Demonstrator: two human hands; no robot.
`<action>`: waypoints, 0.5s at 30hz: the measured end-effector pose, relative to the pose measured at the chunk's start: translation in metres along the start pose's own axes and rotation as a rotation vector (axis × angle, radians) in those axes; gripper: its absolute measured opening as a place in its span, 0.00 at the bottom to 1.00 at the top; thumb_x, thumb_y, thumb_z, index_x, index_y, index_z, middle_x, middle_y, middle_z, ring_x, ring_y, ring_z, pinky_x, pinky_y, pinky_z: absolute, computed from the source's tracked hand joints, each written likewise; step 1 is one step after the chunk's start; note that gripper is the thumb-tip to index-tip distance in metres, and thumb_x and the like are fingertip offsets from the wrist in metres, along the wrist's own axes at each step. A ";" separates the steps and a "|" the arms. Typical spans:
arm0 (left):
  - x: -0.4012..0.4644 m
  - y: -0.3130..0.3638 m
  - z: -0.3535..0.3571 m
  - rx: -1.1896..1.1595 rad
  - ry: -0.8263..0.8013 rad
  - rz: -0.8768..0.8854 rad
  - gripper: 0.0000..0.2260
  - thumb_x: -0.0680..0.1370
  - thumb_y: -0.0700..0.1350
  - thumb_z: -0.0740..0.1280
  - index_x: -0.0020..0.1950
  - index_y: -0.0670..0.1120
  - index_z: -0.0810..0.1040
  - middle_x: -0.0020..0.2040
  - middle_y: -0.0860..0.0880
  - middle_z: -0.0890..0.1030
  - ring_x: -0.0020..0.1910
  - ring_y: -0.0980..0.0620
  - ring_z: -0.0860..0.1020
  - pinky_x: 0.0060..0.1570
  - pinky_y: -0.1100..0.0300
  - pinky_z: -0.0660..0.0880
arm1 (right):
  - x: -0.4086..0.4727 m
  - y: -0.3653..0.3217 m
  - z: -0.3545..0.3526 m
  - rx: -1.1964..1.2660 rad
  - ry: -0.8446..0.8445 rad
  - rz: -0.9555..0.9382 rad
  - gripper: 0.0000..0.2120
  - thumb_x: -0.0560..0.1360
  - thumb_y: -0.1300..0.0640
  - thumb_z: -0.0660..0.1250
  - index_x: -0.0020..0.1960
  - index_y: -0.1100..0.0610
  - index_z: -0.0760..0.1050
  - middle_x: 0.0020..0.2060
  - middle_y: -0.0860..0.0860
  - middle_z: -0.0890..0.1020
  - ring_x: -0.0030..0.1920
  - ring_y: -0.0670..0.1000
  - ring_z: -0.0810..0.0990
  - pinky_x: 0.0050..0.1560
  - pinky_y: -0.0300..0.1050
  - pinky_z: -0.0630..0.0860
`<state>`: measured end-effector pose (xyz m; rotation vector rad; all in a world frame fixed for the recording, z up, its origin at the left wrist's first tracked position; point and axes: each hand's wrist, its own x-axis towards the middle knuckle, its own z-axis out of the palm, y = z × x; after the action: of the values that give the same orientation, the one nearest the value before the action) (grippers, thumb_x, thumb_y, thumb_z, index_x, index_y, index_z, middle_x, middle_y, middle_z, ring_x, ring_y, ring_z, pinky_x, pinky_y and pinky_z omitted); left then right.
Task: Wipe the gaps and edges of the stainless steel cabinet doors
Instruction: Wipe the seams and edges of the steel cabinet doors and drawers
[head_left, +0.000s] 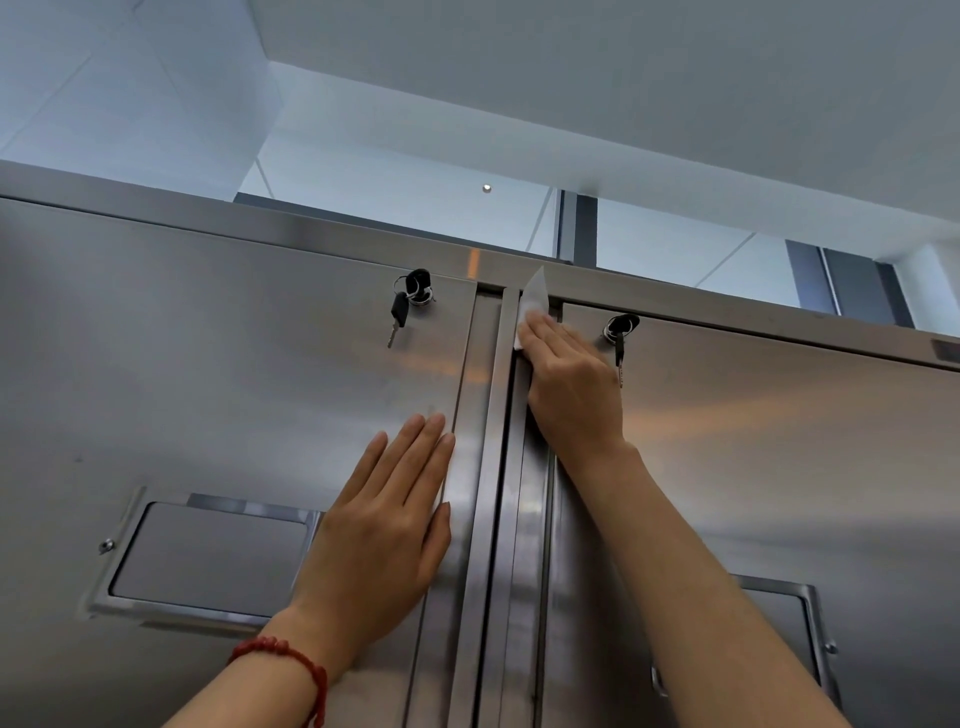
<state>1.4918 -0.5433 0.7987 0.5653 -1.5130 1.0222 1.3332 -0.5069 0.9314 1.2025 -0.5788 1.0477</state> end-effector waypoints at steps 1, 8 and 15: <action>0.000 0.000 0.000 0.001 -0.003 0.000 0.23 0.80 0.49 0.50 0.70 0.39 0.67 0.71 0.41 0.67 0.71 0.43 0.65 0.70 0.47 0.54 | -0.001 0.000 0.000 -0.002 0.006 0.001 0.16 0.65 0.75 0.72 0.53 0.69 0.80 0.51 0.64 0.82 0.51 0.61 0.82 0.54 0.56 0.77; -0.001 0.000 0.000 0.002 -0.007 -0.002 0.23 0.78 0.48 0.53 0.70 0.39 0.67 0.71 0.42 0.67 0.71 0.43 0.64 0.69 0.46 0.54 | 0.006 0.001 0.002 0.000 0.019 0.007 0.17 0.64 0.76 0.71 0.52 0.69 0.81 0.50 0.64 0.82 0.50 0.61 0.83 0.54 0.55 0.77; 0.000 0.001 0.000 -0.013 0.002 -0.001 0.22 0.78 0.48 0.54 0.69 0.39 0.68 0.70 0.41 0.68 0.70 0.43 0.65 0.69 0.46 0.54 | 0.004 0.000 0.002 0.009 0.007 0.029 0.16 0.66 0.76 0.68 0.53 0.69 0.80 0.51 0.64 0.82 0.51 0.62 0.82 0.54 0.57 0.76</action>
<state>1.4913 -0.5426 0.7989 0.5555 -1.5163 1.0116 1.3350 -0.5074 0.9354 1.2013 -0.5882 1.0802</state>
